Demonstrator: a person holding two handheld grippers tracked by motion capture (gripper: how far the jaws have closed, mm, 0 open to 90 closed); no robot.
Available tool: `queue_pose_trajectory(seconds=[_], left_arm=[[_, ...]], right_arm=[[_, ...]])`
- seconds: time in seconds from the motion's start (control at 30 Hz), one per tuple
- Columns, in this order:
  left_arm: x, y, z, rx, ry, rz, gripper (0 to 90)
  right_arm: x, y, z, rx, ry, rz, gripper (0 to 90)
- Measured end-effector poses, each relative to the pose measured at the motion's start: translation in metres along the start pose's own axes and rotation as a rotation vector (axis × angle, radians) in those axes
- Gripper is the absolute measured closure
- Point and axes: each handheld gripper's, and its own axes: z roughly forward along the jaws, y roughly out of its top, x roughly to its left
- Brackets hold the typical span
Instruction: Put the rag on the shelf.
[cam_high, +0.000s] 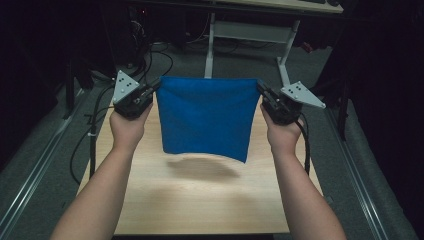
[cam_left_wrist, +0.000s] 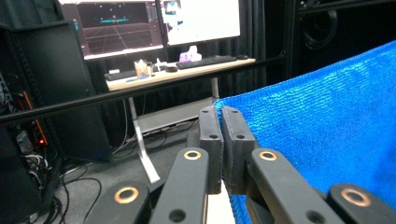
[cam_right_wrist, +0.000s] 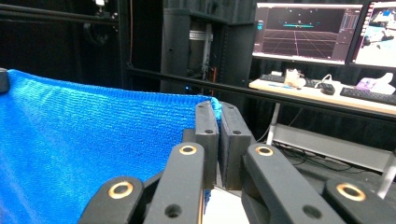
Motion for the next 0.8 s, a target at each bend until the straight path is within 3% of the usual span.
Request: queue_pose_trajectory(seconds=[0.1,0.5,0.6,0.8], left_arm=[[0.003,0.0,0.007,-0.001,0.011,-0.003,88.0],[0.017,0.007,0.043,0.073,0.037,-0.028,88.0],[0.02,0.004,0.053,0.11,0.044,-0.019,87.9],[0.025,-0.016,0.072,0.191,0.042,-0.054,87.9]], right_arm=[[-0.004,0.0,0.01,0.005,-0.005,0.006,88.5],[-0.022,0.006,0.052,0.055,-0.044,0.007,88.5],[-0.028,0.006,0.063,0.081,-0.052,0.007,88.5],[-0.032,-0.005,0.083,0.159,-0.059,-0.012,88.5]])
